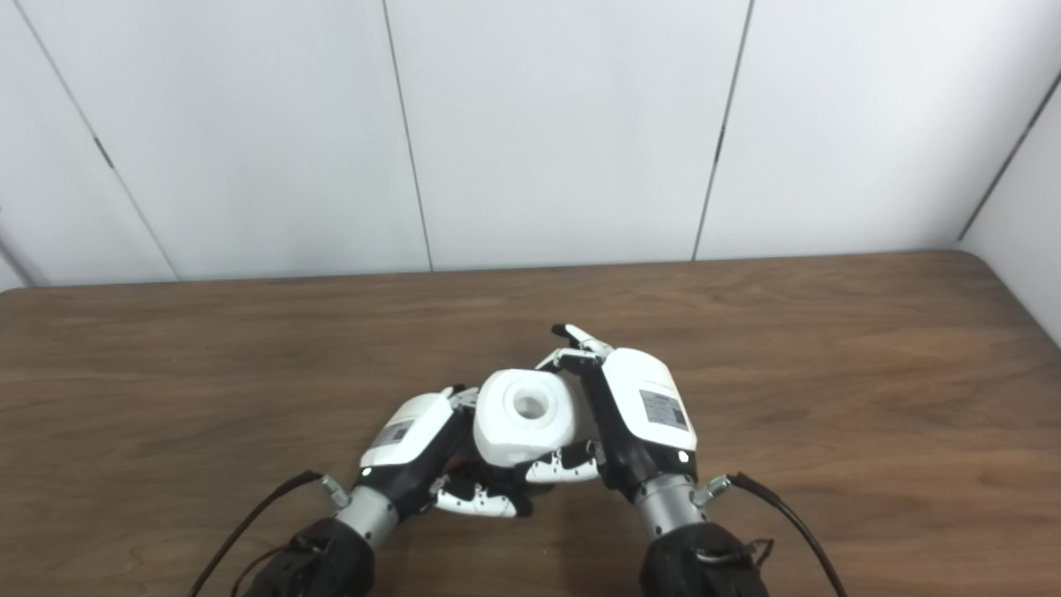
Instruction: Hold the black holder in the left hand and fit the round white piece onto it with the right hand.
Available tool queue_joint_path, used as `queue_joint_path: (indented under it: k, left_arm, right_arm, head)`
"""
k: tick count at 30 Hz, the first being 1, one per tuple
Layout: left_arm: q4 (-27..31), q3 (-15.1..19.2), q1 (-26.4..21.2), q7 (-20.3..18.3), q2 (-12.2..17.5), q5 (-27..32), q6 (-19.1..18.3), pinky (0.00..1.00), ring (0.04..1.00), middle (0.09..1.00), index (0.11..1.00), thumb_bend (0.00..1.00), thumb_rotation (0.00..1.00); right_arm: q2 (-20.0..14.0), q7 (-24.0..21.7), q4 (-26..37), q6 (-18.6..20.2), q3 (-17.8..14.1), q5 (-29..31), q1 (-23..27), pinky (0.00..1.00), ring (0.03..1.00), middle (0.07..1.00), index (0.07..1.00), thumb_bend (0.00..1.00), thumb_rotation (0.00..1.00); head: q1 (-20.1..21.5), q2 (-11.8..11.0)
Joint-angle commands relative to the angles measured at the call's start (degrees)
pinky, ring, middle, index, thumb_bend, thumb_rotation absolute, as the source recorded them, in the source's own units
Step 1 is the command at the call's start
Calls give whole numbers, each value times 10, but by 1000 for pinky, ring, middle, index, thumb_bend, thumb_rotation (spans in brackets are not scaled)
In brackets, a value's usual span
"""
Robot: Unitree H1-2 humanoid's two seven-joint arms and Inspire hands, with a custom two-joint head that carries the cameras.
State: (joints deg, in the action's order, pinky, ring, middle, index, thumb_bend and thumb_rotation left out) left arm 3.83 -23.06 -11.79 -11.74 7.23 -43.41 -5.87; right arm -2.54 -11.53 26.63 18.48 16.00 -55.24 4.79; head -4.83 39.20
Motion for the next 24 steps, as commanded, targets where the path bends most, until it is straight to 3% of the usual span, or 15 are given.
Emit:
queue_joint_path:
  k: [1,13,24]
  left_arm:
    - [9,0,-20,15,-9,-6,1,1000,922,862,481,517,52]
    - [6,-7,-26,17,-18,-22,-10,991,918,863,481,518,53]
    - [8,-6,-25,21,-20,-25,-13,960,912,857,481,518,52]
  right_arm:
    - [4,0,34,-9,-1,-3,12,651,851,881,478,512,140]
    - [8,-49,73,-10,7,-18,5,618,849,877,477,511,144]
    - [10,-60,71,-15,10,-32,-1,618,848,876,477,512,143]
  head:
    - [-2,0]
    - [-10,4]
    - [-6,4]
